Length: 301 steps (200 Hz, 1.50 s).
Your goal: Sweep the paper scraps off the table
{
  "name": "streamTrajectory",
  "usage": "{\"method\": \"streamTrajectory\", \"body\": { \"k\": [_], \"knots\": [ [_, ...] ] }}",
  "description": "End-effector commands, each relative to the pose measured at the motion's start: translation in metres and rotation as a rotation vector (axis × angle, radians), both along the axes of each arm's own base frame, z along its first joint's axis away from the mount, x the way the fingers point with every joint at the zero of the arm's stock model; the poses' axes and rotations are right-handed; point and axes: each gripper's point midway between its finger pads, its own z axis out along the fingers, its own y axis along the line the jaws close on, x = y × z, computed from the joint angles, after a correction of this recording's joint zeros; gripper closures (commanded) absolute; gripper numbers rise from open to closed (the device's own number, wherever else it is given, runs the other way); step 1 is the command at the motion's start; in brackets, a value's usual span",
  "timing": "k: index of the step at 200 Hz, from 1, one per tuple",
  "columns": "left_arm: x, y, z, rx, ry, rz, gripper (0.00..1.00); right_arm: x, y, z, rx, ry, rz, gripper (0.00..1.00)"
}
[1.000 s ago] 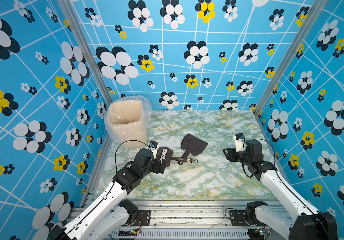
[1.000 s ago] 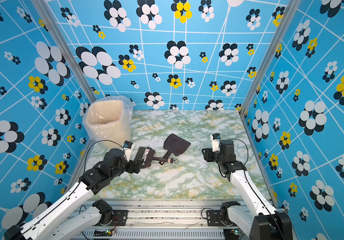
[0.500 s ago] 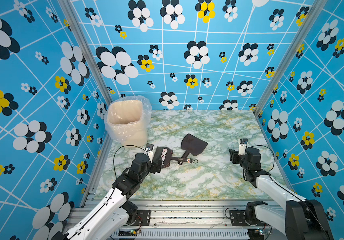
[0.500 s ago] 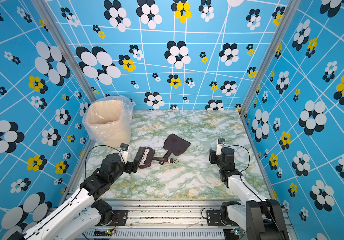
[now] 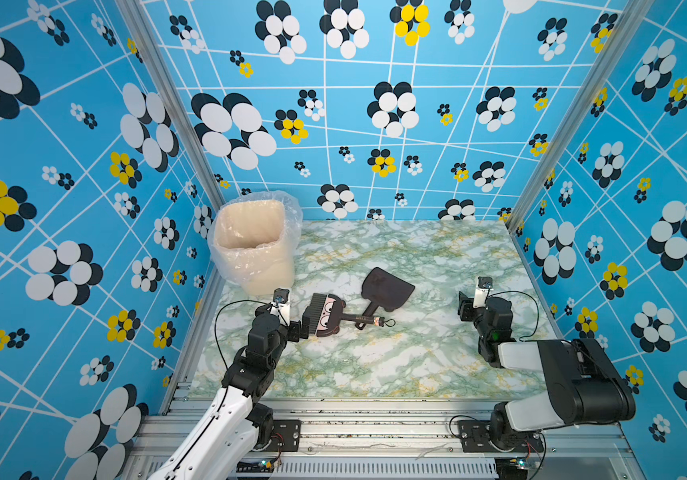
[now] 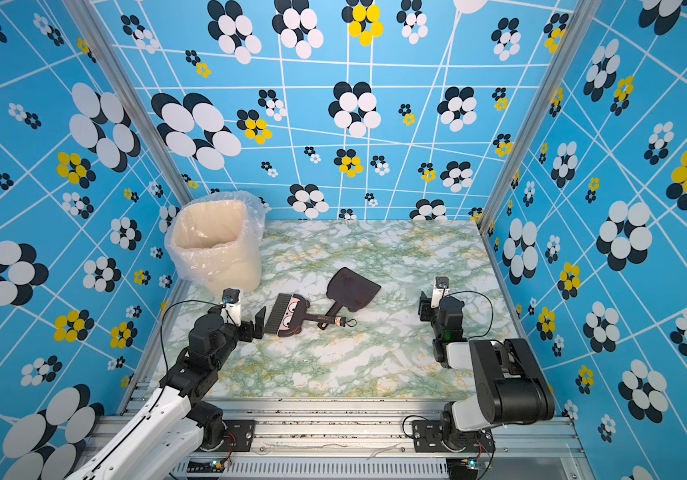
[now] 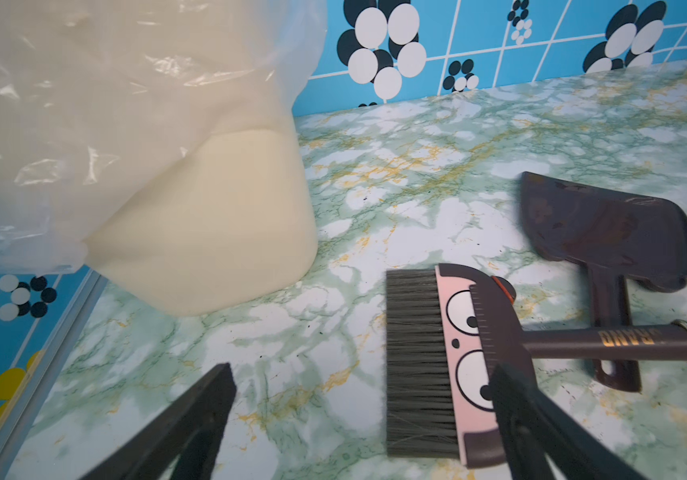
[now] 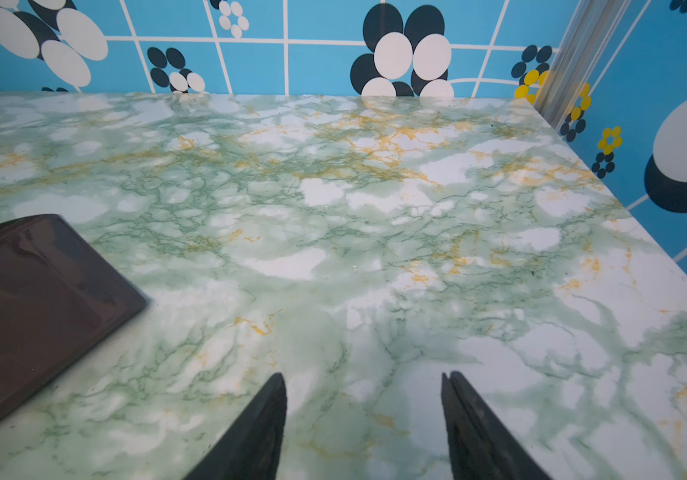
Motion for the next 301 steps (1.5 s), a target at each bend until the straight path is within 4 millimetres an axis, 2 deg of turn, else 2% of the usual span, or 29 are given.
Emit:
{"method": "streamTrajectory", "body": {
  "k": [1,28,62,94,203,221,250,283,301],
  "knots": [
    [0.009,0.006,0.006,-0.018,-0.077,0.0,0.01,0.004,-0.001,0.017,0.002,-0.1,0.002,0.37],
    [0.018,0.022,-0.009,-0.021,-0.07,0.043,0.01,0.006,-0.002,0.017,-0.002,-0.097,-0.002,0.36],
    [0.028,0.031,-0.023,-0.035,-0.068,0.054,0.01,0.007,-0.002,0.016,-0.003,-0.089,-0.004,0.35],
    [0.036,0.035,-0.034,-0.032,-0.067,0.063,0.01,0.007,-0.003,0.015,-0.004,-0.087,-0.01,0.28],
    [0.079,0.021,-0.038,-0.022,-0.065,-0.029,0.01,0.007,-0.004,0.015,-0.004,-0.085,-0.015,0.23],
    [0.084,0.024,-0.042,-0.034,-0.074,-0.019,0.01,0.007,-0.004,0.015,-0.003,-0.085,-0.015,0.23],
    [0.092,0.028,-0.065,-0.048,-0.07,-0.001,0.01,0.008,-0.004,0.016,-0.003,-0.086,-0.018,0.22],
    [0.102,0.033,-0.068,-0.056,-0.02,0.022,0.01,0.009,-0.006,0.015,-0.003,-0.076,-0.029,0.19],
    [0.107,0.044,-0.071,-0.076,0.009,0.074,0.01,0.011,-0.009,0.014,-0.002,-0.065,-0.048,0.14]
  ]
}}
